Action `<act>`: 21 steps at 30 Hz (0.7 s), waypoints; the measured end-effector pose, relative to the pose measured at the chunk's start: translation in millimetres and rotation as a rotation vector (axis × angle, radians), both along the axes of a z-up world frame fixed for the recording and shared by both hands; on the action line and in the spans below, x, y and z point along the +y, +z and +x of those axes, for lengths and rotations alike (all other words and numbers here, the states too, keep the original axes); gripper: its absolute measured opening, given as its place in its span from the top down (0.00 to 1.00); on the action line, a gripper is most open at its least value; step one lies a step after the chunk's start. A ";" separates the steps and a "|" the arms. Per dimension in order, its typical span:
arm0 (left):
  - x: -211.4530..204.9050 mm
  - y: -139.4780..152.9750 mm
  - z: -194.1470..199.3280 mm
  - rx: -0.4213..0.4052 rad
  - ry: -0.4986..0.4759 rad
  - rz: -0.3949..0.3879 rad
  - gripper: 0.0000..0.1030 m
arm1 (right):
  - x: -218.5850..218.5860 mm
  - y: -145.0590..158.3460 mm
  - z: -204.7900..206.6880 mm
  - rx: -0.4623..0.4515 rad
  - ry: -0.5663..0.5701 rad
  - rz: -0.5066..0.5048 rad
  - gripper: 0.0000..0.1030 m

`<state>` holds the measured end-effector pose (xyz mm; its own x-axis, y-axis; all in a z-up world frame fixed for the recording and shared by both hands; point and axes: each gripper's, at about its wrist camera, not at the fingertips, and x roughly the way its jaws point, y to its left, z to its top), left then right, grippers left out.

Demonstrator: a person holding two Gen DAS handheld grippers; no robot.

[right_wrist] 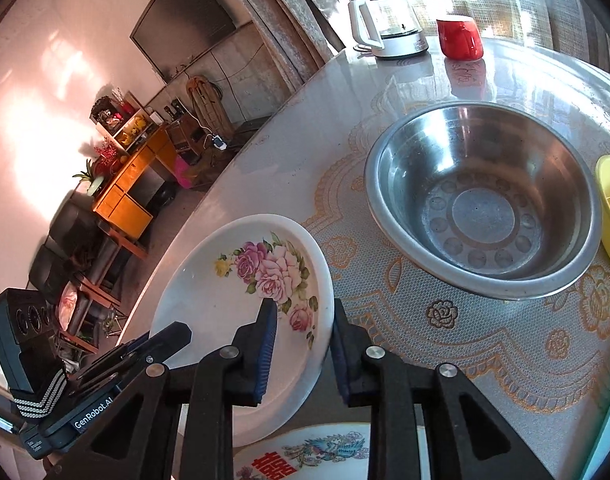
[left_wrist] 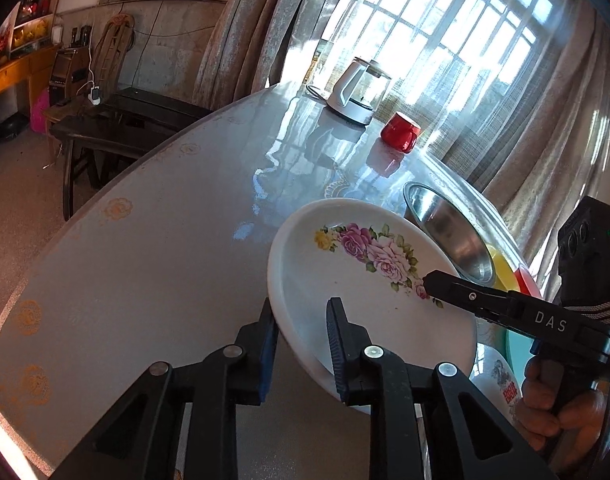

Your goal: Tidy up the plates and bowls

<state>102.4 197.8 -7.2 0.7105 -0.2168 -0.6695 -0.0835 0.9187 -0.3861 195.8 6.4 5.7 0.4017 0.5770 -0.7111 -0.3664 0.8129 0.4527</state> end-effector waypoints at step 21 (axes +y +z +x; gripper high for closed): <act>-158.1 41.1 -21.2 -0.045 -0.338 0.051 0.78 | -164.3 24.9 -100.4 -0.089 -0.288 0.099 0.74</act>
<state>81.3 39.7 33.9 0.6332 -0.4122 -0.6551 0.2451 0.9096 -0.3354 95.4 -157.9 30.5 0.6164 0.4950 -0.6123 -0.1693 0.8428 0.5110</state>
